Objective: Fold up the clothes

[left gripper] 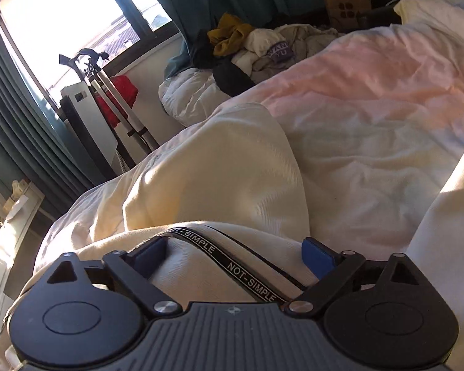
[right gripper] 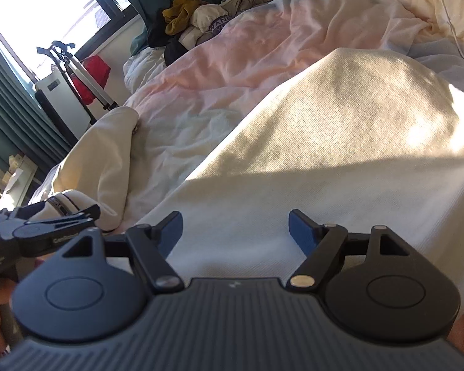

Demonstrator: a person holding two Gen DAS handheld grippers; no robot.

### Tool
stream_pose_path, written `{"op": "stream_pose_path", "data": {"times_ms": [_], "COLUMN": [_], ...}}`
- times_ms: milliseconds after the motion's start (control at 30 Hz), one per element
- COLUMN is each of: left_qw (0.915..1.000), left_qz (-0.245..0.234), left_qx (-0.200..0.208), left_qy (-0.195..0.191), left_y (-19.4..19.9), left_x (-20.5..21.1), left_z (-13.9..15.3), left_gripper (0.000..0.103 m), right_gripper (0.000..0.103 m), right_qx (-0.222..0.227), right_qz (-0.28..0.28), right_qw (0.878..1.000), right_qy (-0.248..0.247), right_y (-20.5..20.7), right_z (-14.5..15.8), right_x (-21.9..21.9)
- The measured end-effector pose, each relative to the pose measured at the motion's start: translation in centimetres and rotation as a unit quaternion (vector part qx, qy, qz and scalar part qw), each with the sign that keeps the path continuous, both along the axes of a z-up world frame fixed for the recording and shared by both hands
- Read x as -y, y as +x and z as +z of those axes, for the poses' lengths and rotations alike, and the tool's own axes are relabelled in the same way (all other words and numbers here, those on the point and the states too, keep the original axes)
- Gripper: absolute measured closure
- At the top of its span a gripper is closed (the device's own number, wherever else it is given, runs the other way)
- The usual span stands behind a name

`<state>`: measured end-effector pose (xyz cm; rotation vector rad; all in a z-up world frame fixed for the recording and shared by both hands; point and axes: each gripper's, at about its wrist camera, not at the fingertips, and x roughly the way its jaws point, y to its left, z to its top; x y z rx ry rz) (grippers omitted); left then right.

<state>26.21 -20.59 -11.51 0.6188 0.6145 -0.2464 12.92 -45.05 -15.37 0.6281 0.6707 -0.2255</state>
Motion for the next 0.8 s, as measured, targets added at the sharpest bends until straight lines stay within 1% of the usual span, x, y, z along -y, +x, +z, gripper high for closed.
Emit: {"op": "stream_pose_path", "data": {"times_ms": [33,67,100,133,200,267,333,533,600,700,767,800], "left_qw": [1.0000,0.9998,0.9996,0.9993,0.9980,0.9971,0.9956,0.9872,0.9808,0.9696,0.9598,0.9548], "left_qz": [0.009,0.018,0.027,0.036,0.044,0.040,0.042,0.051,0.080,0.142,0.196,0.221], "left_qx": [0.000,0.000,0.000,0.000,-0.018,-0.026,-0.019,0.006,0.037,0.078,0.086,0.081], "left_qy": [-0.001,-0.003,-0.004,-0.006,-0.041,-0.059,-0.082,-0.151,-0.174,-0.183,-0.181,-0.182], "left_y": [0.6,1.2,1.8,2.4,3.5,4.0,4.1,4.2,5.5,8.8,11.5,12.6], "left_x": [-0.1,-0.2,-0.3,-0.4,-1.5,-2.4,-3.5,-6.9,-8.5,-11.5,-14.0,-15.3], "left_z": [-0.2,-0.5,-0.7,-0.9,0.0,1.3,3.0,8.3,10.3,12.3,12.3,11.9], "left_gripper": [0.045,0.055,0.073,0.084,0.088,0.090,0.091,0.095,0.096,0.096,0.096,0.096], "right_gripper": [0.026,0.026,0.026,0.025,0.024,0.024,0.024,0.024,0.024,0.024,0.024,0.024], "right_qx": [0.002,0.004,0.002,-0.001,0.000,0.000,-0.001,0.000,0.000,0.000,0.004,0.007], "right_qz": [0.001,0.002,0.006,0.011,0.023,0.031,0.036,0.030,0.030,0.029,0.032,0.035], "right_qw": [1.000,1.000,0.999,0.998,0.995,0.993,0.992,0.992,0.992,0.992,0.992,0.992], "right_qy": [-0.013,-0.026,-0.044,-0.063,-0.095,-0.113,-0.124,-0.121,-0.122,-0.122,-0.121,-0.120], "right_y": [0.3,0.7,1.1,1.5,2.1,2.5,2.7,3.1,3.2,3.3,3.4,3.5], "right_z": [-0.1,-0.3,-0.4,-0.6,-0.8,-0.9,-1.0,-1.1,-1.1,-1.1,-1.1,-1.1], "right_x": [-0.2,-0.4,-0.8,-1.1,-1.9,-2.3,-2.7,-2.6,-2.7,-2.7,-2.8,-2.8]}}
